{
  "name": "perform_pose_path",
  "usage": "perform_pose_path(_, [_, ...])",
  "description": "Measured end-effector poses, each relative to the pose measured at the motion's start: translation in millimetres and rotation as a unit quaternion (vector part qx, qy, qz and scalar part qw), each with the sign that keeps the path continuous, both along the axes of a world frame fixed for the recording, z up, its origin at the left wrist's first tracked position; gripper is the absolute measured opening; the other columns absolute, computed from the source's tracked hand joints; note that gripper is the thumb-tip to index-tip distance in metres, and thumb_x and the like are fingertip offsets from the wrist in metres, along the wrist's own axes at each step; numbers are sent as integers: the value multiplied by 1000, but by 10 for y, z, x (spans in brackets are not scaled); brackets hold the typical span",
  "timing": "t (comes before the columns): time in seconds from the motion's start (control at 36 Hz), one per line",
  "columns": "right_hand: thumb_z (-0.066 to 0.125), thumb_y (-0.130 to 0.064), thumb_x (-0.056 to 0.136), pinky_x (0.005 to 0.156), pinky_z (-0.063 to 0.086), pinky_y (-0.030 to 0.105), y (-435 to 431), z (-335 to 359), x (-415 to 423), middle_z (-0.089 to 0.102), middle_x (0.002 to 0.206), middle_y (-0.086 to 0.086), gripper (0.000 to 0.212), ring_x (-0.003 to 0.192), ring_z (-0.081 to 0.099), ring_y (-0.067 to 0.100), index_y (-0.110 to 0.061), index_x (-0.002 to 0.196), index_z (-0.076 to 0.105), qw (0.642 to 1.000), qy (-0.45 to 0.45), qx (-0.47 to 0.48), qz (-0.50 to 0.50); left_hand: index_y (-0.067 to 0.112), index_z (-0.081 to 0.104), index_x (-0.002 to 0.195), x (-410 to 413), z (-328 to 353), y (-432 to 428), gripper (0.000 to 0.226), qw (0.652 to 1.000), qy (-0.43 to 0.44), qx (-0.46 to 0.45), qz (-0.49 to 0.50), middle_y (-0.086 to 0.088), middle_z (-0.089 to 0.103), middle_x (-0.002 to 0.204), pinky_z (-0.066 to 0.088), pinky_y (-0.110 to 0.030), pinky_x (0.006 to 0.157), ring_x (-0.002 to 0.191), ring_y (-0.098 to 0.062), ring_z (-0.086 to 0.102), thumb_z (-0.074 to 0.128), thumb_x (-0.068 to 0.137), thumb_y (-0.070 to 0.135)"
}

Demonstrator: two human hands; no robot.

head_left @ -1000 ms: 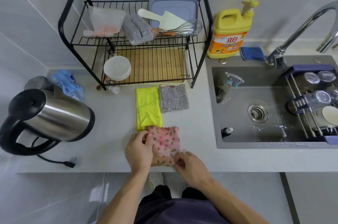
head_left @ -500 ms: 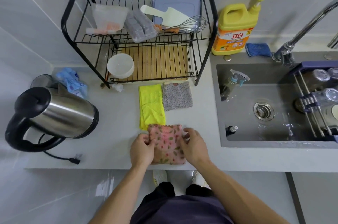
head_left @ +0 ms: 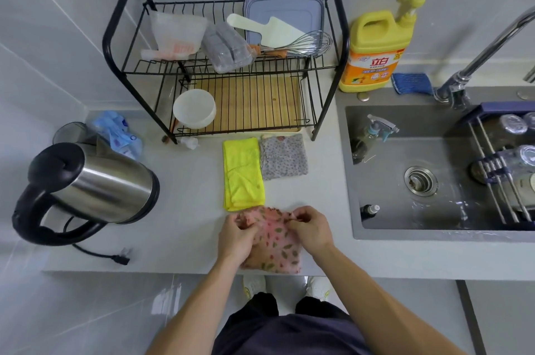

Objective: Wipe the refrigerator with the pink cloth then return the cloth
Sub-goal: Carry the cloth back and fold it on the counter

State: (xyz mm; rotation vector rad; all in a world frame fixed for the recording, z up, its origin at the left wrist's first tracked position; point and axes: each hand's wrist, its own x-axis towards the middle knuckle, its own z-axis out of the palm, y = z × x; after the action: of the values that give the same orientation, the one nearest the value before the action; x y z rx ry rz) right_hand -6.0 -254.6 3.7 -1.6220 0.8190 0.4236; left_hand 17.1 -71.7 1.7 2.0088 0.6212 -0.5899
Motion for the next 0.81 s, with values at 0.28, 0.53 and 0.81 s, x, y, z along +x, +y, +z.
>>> perform_pose_path(0.28, [66,7,88,70,51,22,-298,261,49,60,81,3,38,76,60,17,-17,118,70,999,-40,30,-2,10,61,83,173,292,-81,28,991,10,-132,-29,4,66,72,44,-29,72,77,-19,59,85,68,12])
perform_pose_path(0.53, [68,9,87,62,44,12,-453,703,314,67,85,-2,28,62,52,1,-17,88,76,978,-198,-69,5,26,67,104,451,639,-235,46,975,-162,-140,-66,4,77,88,54,-22,75,83,-10,70,80,79,-10])
perform_pose_path(0.81, [64,9,76,75,49,28,-346,285,-23,66,87,-7,28,91,55,21,-17,83,69,927,-202,-274,154,20,54,89,112,366,-351,31,941,-265,104,-183,4,67,87,50,-35,71,88,-24,66,74,76,-1])
